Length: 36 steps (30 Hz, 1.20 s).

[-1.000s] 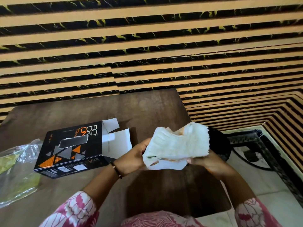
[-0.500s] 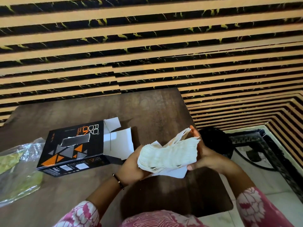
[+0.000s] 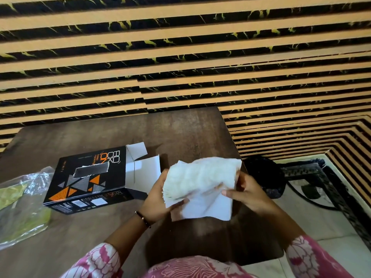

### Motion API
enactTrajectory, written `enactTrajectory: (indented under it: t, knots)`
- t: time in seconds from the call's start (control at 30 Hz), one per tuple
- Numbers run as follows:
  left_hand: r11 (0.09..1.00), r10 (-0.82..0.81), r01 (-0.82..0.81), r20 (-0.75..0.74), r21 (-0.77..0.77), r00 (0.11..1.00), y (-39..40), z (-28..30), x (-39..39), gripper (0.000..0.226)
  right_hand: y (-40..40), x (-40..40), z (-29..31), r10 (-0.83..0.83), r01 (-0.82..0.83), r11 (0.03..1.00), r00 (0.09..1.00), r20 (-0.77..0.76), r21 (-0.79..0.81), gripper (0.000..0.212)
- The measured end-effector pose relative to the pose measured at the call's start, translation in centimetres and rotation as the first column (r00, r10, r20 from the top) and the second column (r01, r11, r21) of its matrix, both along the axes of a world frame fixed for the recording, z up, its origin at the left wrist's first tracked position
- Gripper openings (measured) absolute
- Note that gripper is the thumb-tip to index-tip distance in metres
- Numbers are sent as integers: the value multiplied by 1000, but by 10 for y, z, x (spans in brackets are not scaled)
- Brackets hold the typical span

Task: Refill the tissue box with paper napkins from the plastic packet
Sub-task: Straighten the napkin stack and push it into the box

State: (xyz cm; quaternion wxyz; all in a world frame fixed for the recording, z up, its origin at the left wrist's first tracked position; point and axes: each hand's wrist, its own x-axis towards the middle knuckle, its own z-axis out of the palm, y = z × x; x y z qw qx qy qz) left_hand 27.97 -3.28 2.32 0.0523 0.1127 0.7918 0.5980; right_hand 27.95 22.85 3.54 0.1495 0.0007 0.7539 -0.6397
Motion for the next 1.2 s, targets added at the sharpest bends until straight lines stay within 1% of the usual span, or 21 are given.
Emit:
enactTrajectory:
  t: [0.03,0.1,0.17,0.23,0.3,0.4,0.47,0.57,0.63,0.7,0.73,0.77,0.83,0.87,0.9,1.0,1.07,1.2]
  knots:
    - [999,10,-11,29,35,1000,1,0,-2,75,-1,-1,1,-52,52,996,999,-3,-74,37]
    - [980,13,-44,164,192,986,6,6,-6,69,-2,-3,3,-145,149,956,989,33,-252,32]
    - [932,-62,-60,321,358,945,13,11,-10,57,-7,-4,0,-189,230,886,972,140,-402,29]
    - [894,-143,-80,451,440,881,20,10,-11,49,-14,-3,-7,-195,299,847,944,265,-440,25]
    - [886,-170,-103,523,451,835,26,3,-9,47,-18,0,-18,-203,339,852,916,346,-398,28]
    - [879,-136,-171,576,446,806,29,-12,-7,50,-18,6,-30,-155,309,892,895,417,-331,33]
    - [872,-131,-203,611,446,780,28,-19,-7,51,-16,8,-33,-130,279,916,888,442,-290,30]
    - [882,-119,-228,663,412,739,28,-24,-9,57,-10,11,-35,-140,267,935,883,449,-232,30]
    - [886,-81,-256,673,386,735,27,-24,-10,68,-9,11,-33,-135,240,953,884,448,-186,24]
    - [886,-49,-288,692,364,721,26,-31,-13,89,-10,9,-32,-117,196,971,887,446,-135,18]
    - [884,-54,-293,700,366,712,25,-32,-14,95,-11,8,-32,-118,194,973,887,447,-128,18]
    - [877,-65,-297,707,377,704,26,-29,-14,93,-13,6,-32,-128,212,967,884,449,-142,18]
    - [870,-107,-293,732,397,673,26,-19,-13,69,-12,5,-33,-158,281,937,869,469,-205,22]
    - [873,-142,-277,753,401,643,26,-15,-13,57,-11,5,-33,-165,311,920,859,485,-238,23]
    - [877,-183,-255,775,407,605,24,-12,-13,49,-11,5,-32,-160,333,903,848,506,-272,24]
    - [888,-281,-198,830,415,481,18,-5,-14,37,-11,7,-33,-128,370,870,808,575,-327,27]
    - [902,-298,-165,851,400,433,17,-6,-14,37,-11,8,-31,-88,369,859,789,608,-354,29]
    - [895,-314,-178,859,410,404,18,-12,-10,48,-12,11,-25,-12,349,831,789,615,-432,30]
